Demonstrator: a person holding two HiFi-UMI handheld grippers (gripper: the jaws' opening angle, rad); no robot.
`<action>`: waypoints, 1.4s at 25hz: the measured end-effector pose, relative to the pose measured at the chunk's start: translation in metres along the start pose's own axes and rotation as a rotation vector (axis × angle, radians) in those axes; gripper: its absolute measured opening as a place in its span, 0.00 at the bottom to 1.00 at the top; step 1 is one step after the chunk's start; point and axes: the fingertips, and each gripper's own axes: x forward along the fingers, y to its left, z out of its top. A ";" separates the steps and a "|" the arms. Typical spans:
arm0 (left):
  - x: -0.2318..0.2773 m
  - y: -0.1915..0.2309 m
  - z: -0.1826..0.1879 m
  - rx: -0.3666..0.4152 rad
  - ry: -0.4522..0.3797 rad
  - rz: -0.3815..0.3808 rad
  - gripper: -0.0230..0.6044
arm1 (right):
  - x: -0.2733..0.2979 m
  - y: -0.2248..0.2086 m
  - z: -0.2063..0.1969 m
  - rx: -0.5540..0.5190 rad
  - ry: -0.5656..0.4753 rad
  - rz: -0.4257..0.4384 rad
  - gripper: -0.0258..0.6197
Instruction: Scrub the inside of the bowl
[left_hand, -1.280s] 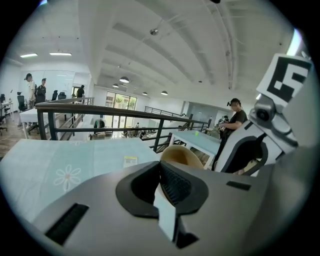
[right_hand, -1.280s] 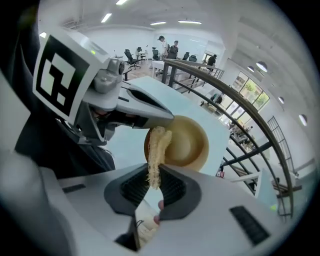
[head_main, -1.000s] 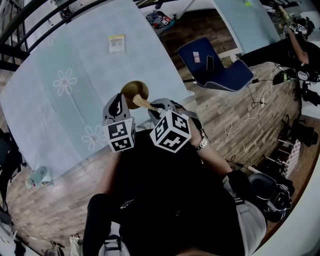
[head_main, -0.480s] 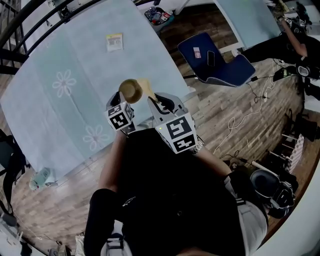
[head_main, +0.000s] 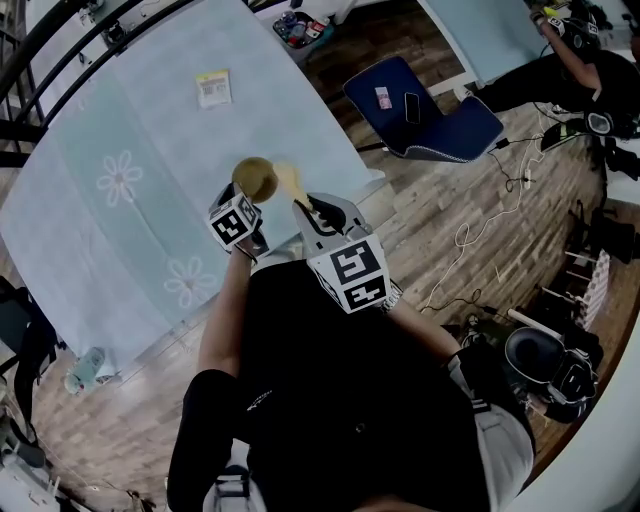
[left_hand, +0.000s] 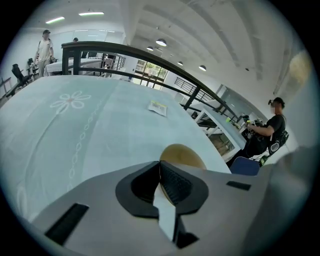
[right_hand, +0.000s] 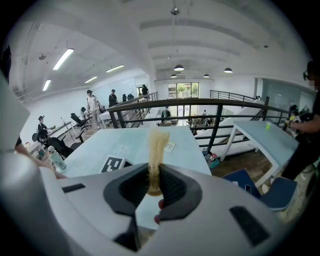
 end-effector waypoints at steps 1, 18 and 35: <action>0.001 0.001 -0.001 -0.002 0.002 0.002 0.07 | 0.000 -0.001 -0.001 0.002 0.002 -0.002 0.12; -0.050 -0.007 0.025 0.065 -0.119 -0.041 0.25 | 0.006 -0.001 0.007 -0.042 -0.018 0.022 0.12; -0.203 -0.122 0.093 0.349 -0.415 -0.285 0.09 | 0.006 0.004 0.014 -0.034 -0.067 0.038 0.12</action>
